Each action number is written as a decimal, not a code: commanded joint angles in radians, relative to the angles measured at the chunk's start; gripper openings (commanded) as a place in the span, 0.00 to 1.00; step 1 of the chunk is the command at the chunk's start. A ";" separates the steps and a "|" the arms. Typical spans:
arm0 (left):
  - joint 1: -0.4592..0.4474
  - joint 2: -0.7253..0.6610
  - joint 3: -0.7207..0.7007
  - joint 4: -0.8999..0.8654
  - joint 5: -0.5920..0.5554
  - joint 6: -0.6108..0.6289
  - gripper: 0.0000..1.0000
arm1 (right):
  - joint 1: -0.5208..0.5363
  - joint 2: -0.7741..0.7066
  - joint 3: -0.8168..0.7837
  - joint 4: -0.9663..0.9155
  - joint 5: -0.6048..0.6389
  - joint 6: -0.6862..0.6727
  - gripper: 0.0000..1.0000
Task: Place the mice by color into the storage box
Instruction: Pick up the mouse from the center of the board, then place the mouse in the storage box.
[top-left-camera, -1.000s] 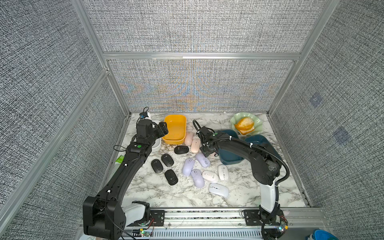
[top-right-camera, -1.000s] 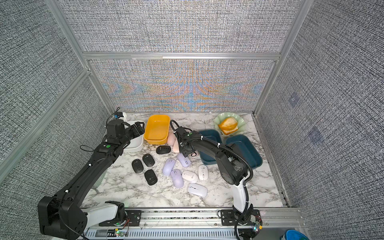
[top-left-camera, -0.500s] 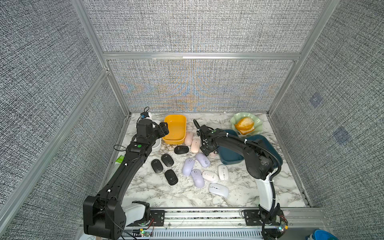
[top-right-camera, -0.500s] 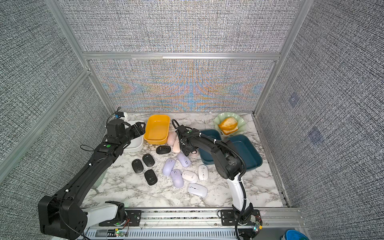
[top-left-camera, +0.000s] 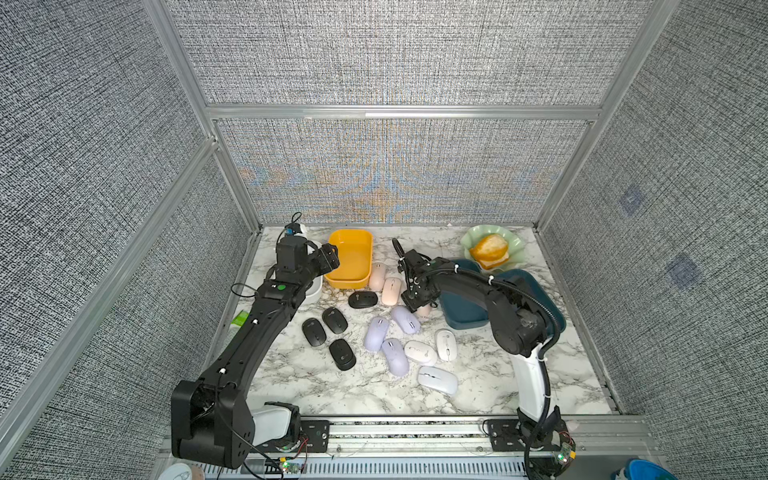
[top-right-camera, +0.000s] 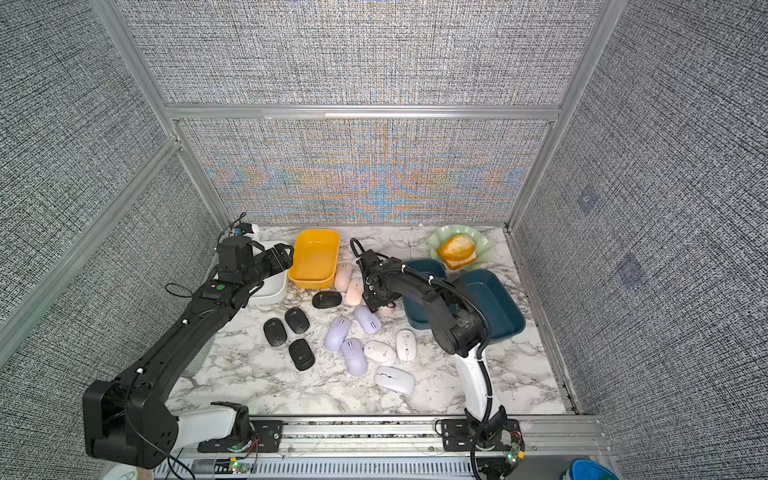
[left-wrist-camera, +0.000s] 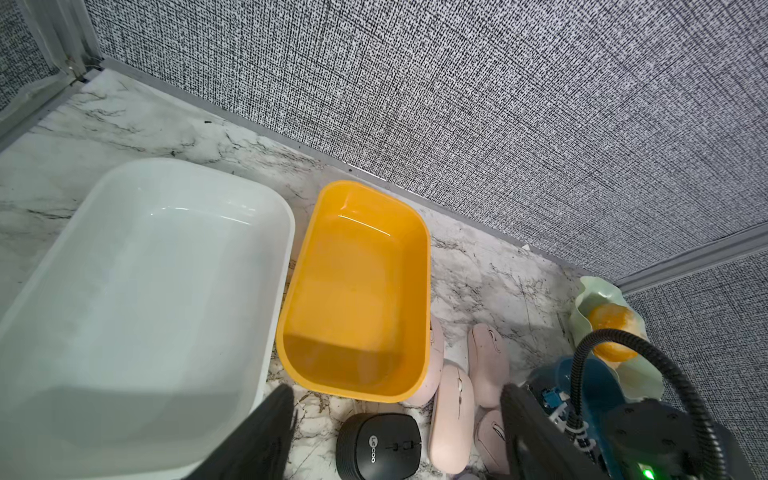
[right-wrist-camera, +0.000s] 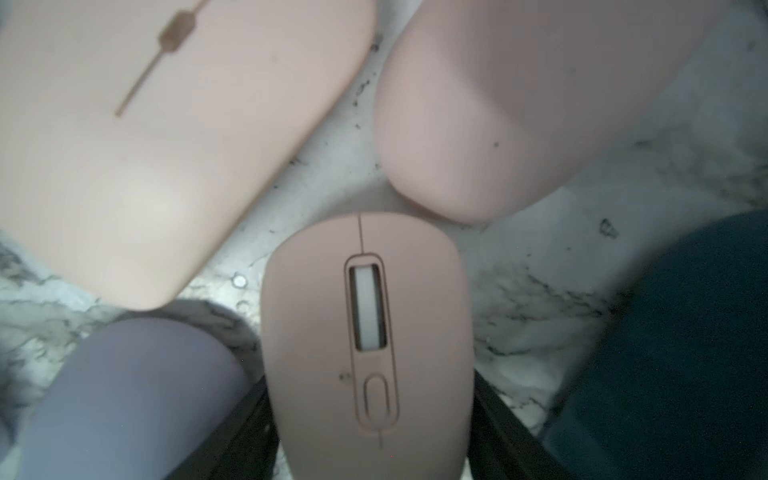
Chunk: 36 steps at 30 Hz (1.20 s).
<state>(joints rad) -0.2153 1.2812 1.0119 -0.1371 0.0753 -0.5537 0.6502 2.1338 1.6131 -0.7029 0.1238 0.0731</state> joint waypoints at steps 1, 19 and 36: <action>0.000 0.003 0.011 -0.002 0.021 0.003 0.79 | 0.018 -0.024 -0.007 0.017 0.034 0.049 0.62; -0.002 0.021 -0.030 0.103 0.230 -0.017 0.79 | -0.018 -0.226 -0.015 0.040 0.187 0.086 0.55; -0.129 0.161 -0.011 0.191 0.559 -0.039 0.77 | -0.269 -0.186 -0.077 0.062 0.048 0.061 0.56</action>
<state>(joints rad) -0.3336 1.4414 0.9909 0.0444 0.6151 -0.6254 0.3882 1.9285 1.5253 -0.6613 0.2031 0.1383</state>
